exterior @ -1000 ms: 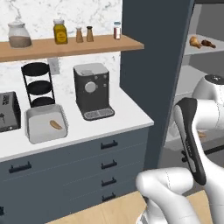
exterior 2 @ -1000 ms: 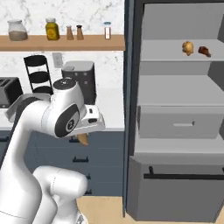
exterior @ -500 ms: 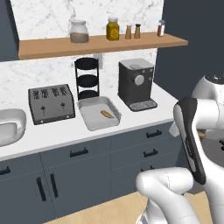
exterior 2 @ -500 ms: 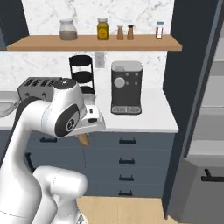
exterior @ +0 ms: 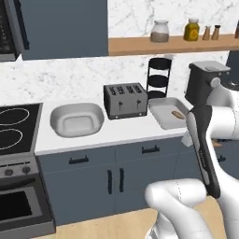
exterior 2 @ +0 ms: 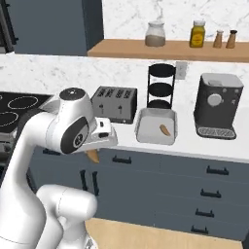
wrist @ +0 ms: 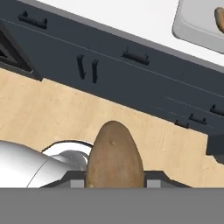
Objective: Place one sweet potato and one chicken drumstick in each tupperware on the nearby counter, to pack two identical lunches.
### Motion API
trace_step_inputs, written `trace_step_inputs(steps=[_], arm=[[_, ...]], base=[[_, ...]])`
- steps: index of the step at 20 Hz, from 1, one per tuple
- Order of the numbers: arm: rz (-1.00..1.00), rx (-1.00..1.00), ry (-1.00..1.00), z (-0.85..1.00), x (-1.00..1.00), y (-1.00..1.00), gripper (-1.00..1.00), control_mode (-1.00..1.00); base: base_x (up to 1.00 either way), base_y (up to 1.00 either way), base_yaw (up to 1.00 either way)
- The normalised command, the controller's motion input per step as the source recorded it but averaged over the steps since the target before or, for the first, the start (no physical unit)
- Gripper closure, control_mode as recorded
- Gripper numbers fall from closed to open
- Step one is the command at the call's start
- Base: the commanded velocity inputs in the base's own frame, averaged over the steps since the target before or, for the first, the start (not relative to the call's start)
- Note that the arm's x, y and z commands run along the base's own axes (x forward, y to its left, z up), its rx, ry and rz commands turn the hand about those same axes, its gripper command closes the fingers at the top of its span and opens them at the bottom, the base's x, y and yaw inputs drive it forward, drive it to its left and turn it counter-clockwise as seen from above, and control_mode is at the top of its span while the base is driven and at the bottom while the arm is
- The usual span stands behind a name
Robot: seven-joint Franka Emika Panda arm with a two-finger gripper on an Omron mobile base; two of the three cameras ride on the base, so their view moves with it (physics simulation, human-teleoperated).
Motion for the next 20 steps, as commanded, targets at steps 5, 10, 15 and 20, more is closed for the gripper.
trace_step_inputs(steps=[5,10,15,20], arm=[[0.0,0.0,0.0,0.0,0.0,0.0,1.0,1.0],[0.0,0.0,0.0,0.0,0.0,0.0,1.0,1.0],[0.0,0.0,0.0,0.0,0.0,0.0,1.0,1.0],[0.0,0.0,0.0,0.0,0.0,0.0,1.0,1.0]], base=[[0.62,0.58,0.2],[0.71,0.27,0.1],[0.45,0.2,0.0],[0.41,0.74,0.0]])
